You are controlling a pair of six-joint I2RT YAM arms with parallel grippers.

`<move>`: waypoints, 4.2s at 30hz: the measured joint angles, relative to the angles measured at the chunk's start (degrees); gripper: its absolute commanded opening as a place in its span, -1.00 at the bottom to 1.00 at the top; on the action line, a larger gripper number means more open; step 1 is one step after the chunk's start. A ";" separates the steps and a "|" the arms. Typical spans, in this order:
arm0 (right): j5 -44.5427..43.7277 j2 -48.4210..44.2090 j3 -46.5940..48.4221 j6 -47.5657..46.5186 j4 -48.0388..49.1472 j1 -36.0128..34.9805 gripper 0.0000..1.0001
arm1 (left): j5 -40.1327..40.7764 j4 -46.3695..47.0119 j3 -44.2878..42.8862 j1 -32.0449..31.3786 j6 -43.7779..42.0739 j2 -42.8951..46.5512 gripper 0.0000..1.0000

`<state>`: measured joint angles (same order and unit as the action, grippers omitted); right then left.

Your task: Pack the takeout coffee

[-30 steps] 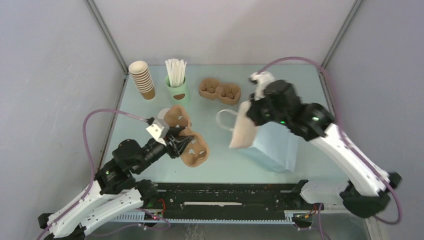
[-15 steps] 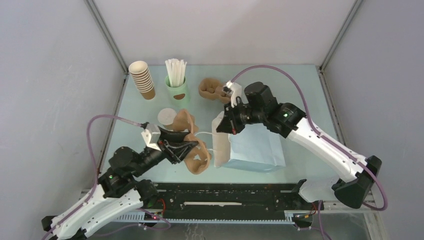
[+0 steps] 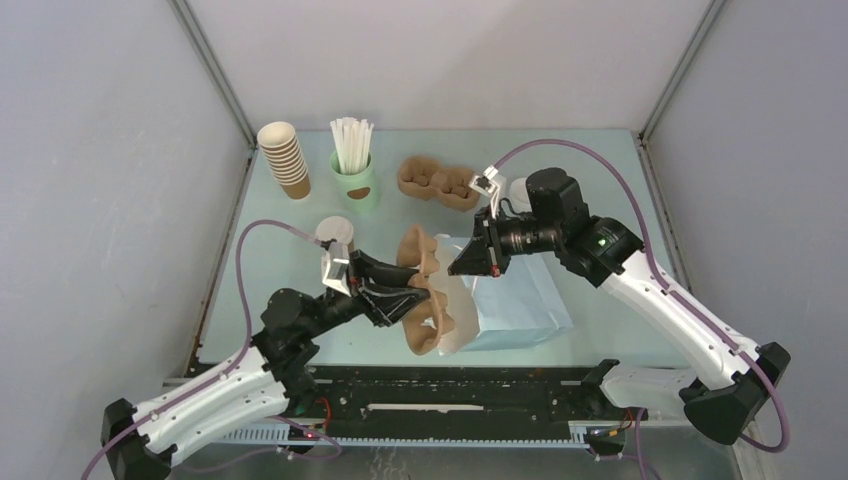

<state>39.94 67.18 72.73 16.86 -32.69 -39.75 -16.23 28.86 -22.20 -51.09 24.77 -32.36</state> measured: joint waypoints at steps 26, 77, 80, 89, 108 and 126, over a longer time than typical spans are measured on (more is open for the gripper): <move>9.16 -0.11 -1.27 -1.16 -0.09 5.97 -1.00 | -16.04 23.37 9.01 6.43 25.29 -15.74 -0.02; 13.03 0.46 -1.27 0.33 2.10 6.29 -1.00 | 3.98 9.77 -1.20 1.64 0.63 -30.38 -0.14; 13.25 0.50 -1.27 0.50 2.27 6.29 -1.00 | 5.79 9.75 -1.20 0.68 0.31 -30.27 -0.15; 18.08 4.28 -1.27 4.17 10.69 6.05 -1.00 | 8.20 4.66 -1.81 -0.85 -2.69 -24.85 -0.14; 22.21 8.94 -1.53 12.13 28.83 2.54 -1.00 | 12.37 -11.02 -1.97 -3.48 -1.49 -12.94 -0.17; 23.17 2.97 -10.19 19.78 36.98 7.45 -1.00 | 33.73 -1.90 -8.28 -12.48 -1.42 -26.40 -0.17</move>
<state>63.11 70.15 62.54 36.64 4.29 -32.29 17.50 26.96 -30.48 -63.57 23.35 -58.76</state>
